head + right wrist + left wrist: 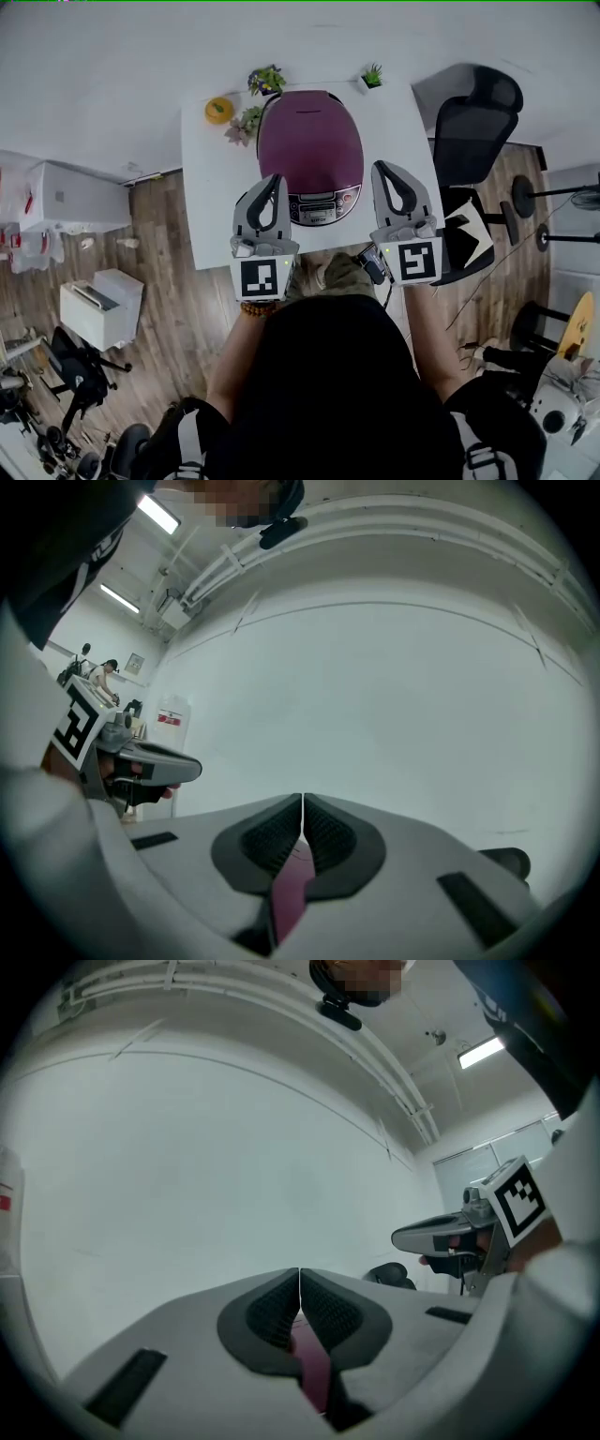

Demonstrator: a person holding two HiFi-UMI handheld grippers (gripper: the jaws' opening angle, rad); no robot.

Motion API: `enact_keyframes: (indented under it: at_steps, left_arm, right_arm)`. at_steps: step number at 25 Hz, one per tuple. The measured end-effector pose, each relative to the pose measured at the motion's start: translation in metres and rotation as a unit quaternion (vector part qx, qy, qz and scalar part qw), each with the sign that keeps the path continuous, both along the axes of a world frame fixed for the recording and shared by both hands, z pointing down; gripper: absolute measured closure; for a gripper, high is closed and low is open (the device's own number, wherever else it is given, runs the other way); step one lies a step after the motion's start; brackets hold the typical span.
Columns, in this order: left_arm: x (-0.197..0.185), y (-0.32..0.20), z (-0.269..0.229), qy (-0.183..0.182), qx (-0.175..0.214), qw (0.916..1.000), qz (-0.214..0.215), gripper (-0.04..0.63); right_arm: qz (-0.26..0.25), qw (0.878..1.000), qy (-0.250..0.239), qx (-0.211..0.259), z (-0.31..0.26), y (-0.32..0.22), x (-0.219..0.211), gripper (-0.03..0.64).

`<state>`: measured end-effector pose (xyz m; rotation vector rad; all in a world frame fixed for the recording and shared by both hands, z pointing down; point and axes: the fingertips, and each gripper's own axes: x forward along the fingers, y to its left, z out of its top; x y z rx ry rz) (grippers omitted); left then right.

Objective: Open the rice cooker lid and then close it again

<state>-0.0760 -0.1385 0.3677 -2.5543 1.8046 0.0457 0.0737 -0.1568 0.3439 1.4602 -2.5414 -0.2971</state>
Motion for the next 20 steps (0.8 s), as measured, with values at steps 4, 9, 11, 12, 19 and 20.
enact_keyframes:
  at_steps: [4,9,11,12,19,20]
  left_arm:
    - [0.007,-0.008,0.003,0.007,0.0,0.9996,0.027,0.569]
    - [0.001,-0.014,0.014,-0.001,-0.01,0.9996,0.028,0.569]
    - [-0.002,-0.015,0.021,-0.006,-0.019,0.9994,0.028,0.569]
    - [-0.001,-0.015,0.022,-0.009,-0.017,0.9994,0.03,0.569]
    - [0.003,-0.016,0.016,-0.006,0.009,0.9996,0.025,0.569]
    - [0.001,-0.016,0.015,-0.006,0.011,0.9997,0.022,0.569]
  right_arm:
    - [0.034,0.999,-0.001,-0.011,0.005,-0.006,0.012,0.586]
    - [0.052,0.999,-0.002,-0.013,0.014,-0.02,0.026,0.586]
    - [0.054,0.998,-0.004,-0.011,0.014,-0.023,0.029,0.586]
    - [0.053,0.999,-0.003,-0.008,0.014,-0.025,0.03,0.586]
    - [0.056,0.998,-0.001,-0.004,0.021,-0.028,0.04,0.586]
    - [0.054,0.999,0.0,-0.002,0.021,-0.027,0.039,0.586]
